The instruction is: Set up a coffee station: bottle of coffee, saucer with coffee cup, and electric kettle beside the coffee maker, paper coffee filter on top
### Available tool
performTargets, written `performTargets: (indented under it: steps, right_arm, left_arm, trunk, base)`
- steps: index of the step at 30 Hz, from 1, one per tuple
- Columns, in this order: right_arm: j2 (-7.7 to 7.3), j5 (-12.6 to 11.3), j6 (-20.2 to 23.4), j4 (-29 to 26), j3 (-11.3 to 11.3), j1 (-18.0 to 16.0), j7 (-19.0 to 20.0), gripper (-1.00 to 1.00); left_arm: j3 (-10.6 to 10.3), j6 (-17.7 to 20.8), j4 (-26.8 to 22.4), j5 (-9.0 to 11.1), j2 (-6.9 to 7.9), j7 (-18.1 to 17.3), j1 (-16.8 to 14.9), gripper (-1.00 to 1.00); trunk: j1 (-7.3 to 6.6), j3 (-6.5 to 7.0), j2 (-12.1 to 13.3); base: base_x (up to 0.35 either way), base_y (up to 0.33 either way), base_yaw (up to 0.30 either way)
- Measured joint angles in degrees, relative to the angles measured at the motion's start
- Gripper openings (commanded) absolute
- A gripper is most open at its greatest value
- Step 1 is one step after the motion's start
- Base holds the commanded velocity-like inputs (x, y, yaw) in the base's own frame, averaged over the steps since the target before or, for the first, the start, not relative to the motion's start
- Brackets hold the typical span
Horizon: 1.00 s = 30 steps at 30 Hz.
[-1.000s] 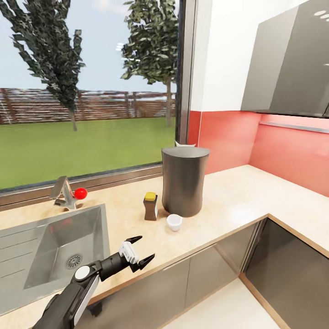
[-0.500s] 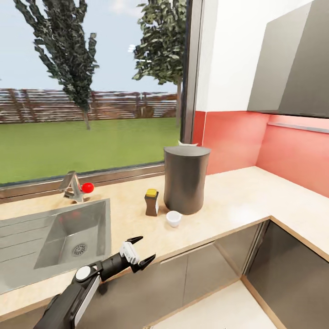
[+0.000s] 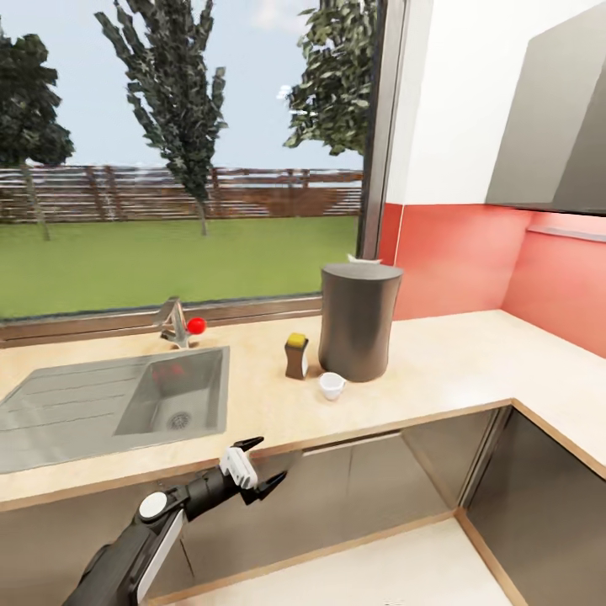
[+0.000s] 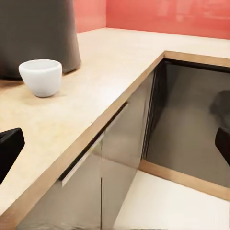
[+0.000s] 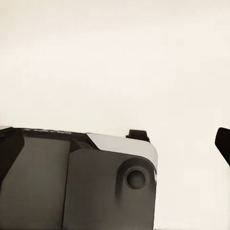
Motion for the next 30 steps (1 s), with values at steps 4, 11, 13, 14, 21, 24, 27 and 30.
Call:
performTargets:
  steps: [4, 11, 13, 14, 21, 24, 27, 30]
  right_arm:
    - [0.0, 0.0, 0.0, 0.0, 0.0, 0.0, 0.0, 1.0]
    - [0.0, 0.0, 0.0, 0.0, 0.0, 0.0, 0.0, 1.0]
    - [0.0, 0.0, 0.0, 0.0, 0.0, 0.0, 0.0, 1.0]
    - [0.0, 0.0, 0.0, 0.0, 0.0, 0.0, 0.0, 1.0]
    - [0.0, 0.0, 0.0, 0.0, 0.0, 0.0, 0.0, 1.0]
    - [0.0, 0.0, 0.0, 0.0, 0.0, 0.0, 0.0, 1.0]
    - [0.0, 0.0, 0.0, 0.0, 0.0, 0.0, -0.1, 1.0]
    - [0.0, 0.0, 0.1, 0.1, 0.0, 0.0, -0.1, 1.0]
  left_arm:
    - [0.0, 0.0, 0.0, 0.0, -0.03, 0.0, 0.3, 1.0]
    - [0.0, 0.0, 0.0, 0.0, -0.11, 0.0, 0.6, 1.0]
    - [0.0, 0.0, 0.0, -0.1, -0.13, 0.0, 0.7, 1.0]
    - [0.1, 0.0, 0.0, -0.1, -0.13, 0.0, 0.7, 1.0]
    - [0.2, -0.6, 0.8, 0.5, -0.35, 0.1, 1.8, 1.0]
    - [0.4, -0.7, 0.9, 0.6, -0.09, 0.0, 2.9, 1.0]
    - [0.6, -1.0, 0.4, 0.7, 0.09, 0.0, 5.6, 1.0]
    - [1.2, -1.5, 0.2, 0.6, 0.25, 0.1, 10.2, 1.0]
  trunk:
    - [0.0, -0.16, 0.0]
    - [0.0, -0.48, 0.0]
    - [0.0, -0.58, 0.0]
    - [0.0, -0.63, 0.0]
    - [-0.02, -1.09, 0.0]
    - [-0.02, -1.31, 0.0]
    - [-0.02, -1.53, 0.0]
    - [-0.03, -1.75, 0.0]
  base:
    - [-0.264, -0.198, 0.269]
    - [-0.269, -0.187, 0.267]
    - [-0.279, -0.158, 0.255]
    - [-0.282, -0.144, 0.244]
    - [-0.192, -0.029, 0.193]
    - [-0.031, -0.002, 0.182]
    - [-0.01, -0.001, 0.181]
    - [-0.002, 0.0, 0.181]
